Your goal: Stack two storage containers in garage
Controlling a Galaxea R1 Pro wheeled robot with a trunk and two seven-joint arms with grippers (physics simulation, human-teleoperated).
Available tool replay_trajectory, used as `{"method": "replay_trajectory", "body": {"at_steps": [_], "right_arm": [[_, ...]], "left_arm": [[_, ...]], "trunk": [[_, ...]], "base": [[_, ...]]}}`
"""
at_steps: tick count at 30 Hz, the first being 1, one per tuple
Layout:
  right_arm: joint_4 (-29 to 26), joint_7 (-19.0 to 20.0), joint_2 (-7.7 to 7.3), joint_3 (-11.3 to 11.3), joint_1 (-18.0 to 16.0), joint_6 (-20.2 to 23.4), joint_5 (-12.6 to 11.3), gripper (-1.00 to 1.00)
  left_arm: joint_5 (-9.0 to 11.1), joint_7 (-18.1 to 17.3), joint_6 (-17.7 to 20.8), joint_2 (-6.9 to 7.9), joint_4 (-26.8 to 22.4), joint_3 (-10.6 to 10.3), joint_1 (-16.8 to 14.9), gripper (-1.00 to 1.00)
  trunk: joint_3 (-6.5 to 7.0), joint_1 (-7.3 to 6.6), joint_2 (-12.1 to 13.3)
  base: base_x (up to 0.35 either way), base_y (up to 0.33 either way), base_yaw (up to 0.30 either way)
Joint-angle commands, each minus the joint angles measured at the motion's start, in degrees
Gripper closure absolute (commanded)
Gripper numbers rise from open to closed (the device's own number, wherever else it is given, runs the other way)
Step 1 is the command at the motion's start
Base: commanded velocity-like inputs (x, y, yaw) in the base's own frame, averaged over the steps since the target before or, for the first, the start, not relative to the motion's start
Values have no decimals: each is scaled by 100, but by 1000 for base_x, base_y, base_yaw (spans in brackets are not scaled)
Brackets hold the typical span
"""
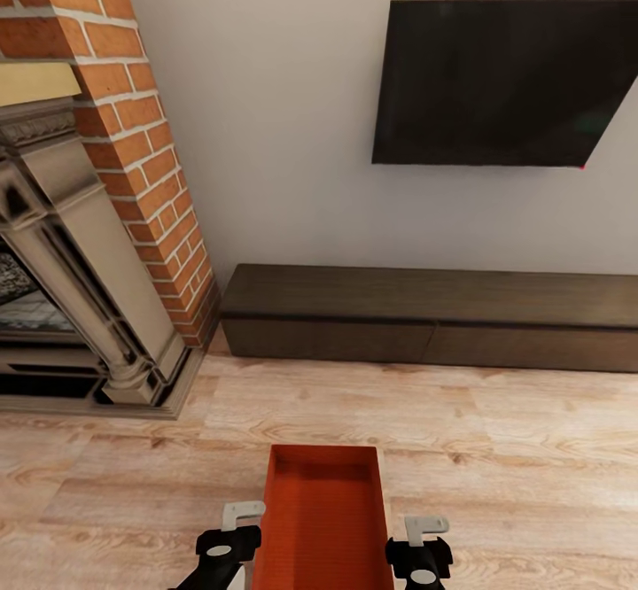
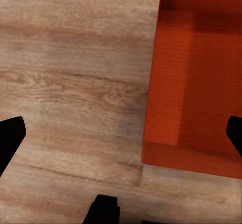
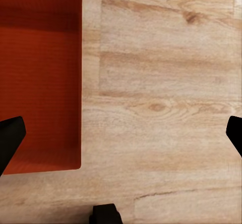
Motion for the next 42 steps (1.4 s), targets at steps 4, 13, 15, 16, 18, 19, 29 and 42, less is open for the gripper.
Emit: {"method": "replay_trajectory", "body": {"at_steps": [4, 13, 15, 16, 18, 19, 29, 42], "right_arm": [[1, -31, -2, 47, -5, -21, -60, -100], [1, -31, -10, 47, -5, -21, -56, -100], [1, -29, -11, 47, -5, -21, -56, -100], [1, -29, -11, 47, -5, -21, -56, -100], [1, -27, -11, 47, -5, -21, -56, -100], [1, -29, -11, 47, -5, -22, -57, -100], [1, -23, -12, 47, -5, -29, -53, -100], [1, -14, -11, 47, -5, -29, -51, -100]], "left_arm": [[-22, 4, 36, 0, -12, 15, 0, -100], [-22, -13, 28, 8, -17, 7, 0, -100], [-22, -70, 28, 9, -14, 6, 0, -100], [-22, -92, 30, 9, -14, 3, 0, -100], [-22, -130, 33, 9, -13, 0, 0, -100], [-22, -151, 34, 11, -13, -1, 0, -100], [-31, -199, 60, 9, -4, 3, 0, -100], [-57, -201, 63, 8, -12, -3, 0, -100]], "trunk": [[-77, 88, -165], [-239, 286, -526], [-274, 330, -606], [-292, 352, -646], [-328, 396, -726], [-346, 418, -766], [-526, 638, -1167], [-759, 923, -1689]], "base": [[0, 0, 0], [0, 0, 0], [0, 0, 0], [0, 0, 0], [0, 0, 0], [0, 0, 0], [0, 0, 0], [0, 0, 0]]}}
